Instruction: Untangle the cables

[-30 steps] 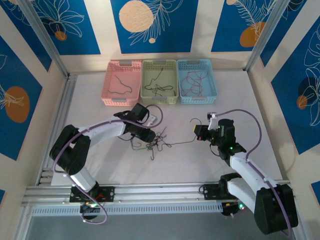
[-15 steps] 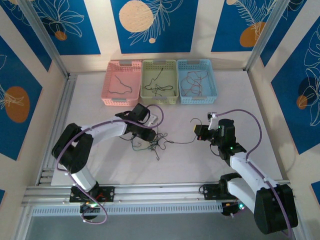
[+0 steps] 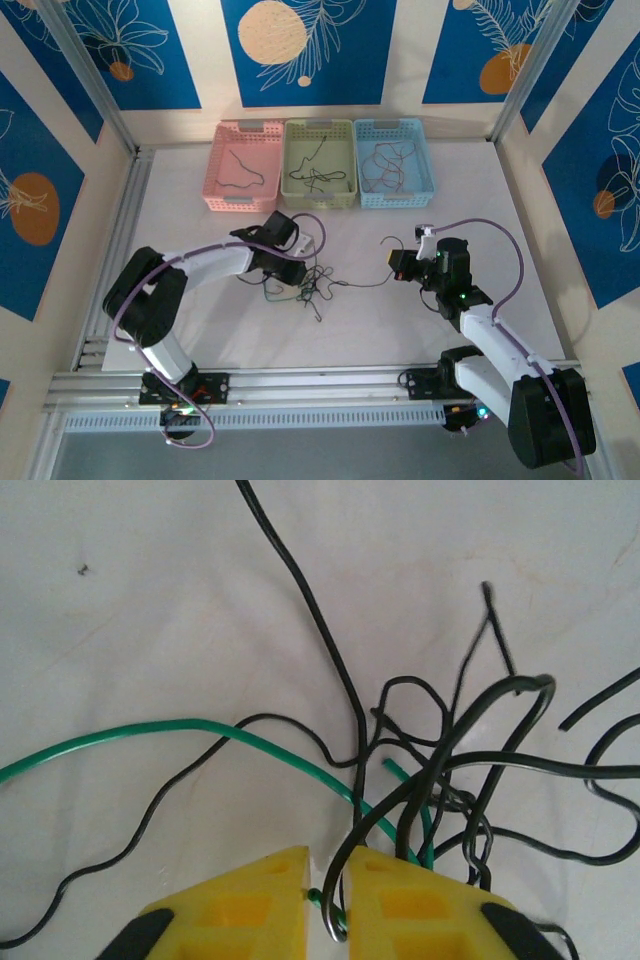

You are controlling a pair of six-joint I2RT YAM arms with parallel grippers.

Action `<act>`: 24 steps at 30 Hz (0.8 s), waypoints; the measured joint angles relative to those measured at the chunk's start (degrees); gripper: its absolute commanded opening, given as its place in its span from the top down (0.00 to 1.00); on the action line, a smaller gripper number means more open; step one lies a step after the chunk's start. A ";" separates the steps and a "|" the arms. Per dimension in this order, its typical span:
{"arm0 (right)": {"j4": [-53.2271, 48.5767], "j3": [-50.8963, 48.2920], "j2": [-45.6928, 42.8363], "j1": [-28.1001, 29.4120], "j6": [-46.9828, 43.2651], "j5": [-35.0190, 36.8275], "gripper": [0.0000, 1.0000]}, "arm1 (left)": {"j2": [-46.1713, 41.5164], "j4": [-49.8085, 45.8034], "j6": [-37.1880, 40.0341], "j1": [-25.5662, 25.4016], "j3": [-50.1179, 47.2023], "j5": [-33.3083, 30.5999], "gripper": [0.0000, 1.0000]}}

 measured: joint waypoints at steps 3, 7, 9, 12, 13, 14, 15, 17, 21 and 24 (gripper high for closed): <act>-0.02 0.00 -0.07 -0.04 0.00 0.02 1.00 | -1.70 -0.02 -0.26 0.00 -0.74 -0.59 0.91; -0.02 0.00 -0.17 -0.07 0.00 0.02 1.00 | -6.14 -0.50 -0.79 0.00 -0.98 -2.49 1.00; -0.04 0.00 -0.22 -0.22 0.02 0.07 1.00 | -9.57 -1.60 -1.38 0.00 -1.09 -4.02 1.00; -0.11 -0.07 -1.20 -0.33 0.07 0.72 1.00 | -15.28 -4.04 -1.84 0.33 -1.09 -6.99 1.00; -0.20 -0.09 -1.70 -0.37 0.11 1.14 1.00 | -17.11 -4.98 -2.03 0.66 -1.09 -8.11 1.00; -0.39 -0.09 -2.34 -0.39 0.28 1.66 1.00 | -19.15 -6.14 -2.32 0.98 -1.07 -9.31 1.00; -0.76 -0.09 -2.99 -0.50 0.39 2.29 1.00 | -21.40 -7.45 -2.75 1.57 -1.07 -10.58 1.00; -1.70 -0.09 -4.42 -0.83 0.90 3.52 1.00 | -25.22 -9.99 -3.15 3.45 -1.03 -12.17 1.00; -1.73 -0.20 -8.02 -1.53 3.52 2.21 1.00 | -31.39 -13.75 -3.26 5.77 0.11 -11.13 1.00; -2.23 -1.05 -10.34 -5.86 5.33 3.28 1.00 | -35.08 -18.05 -2.82 9.70 2.05 -14.38 1.00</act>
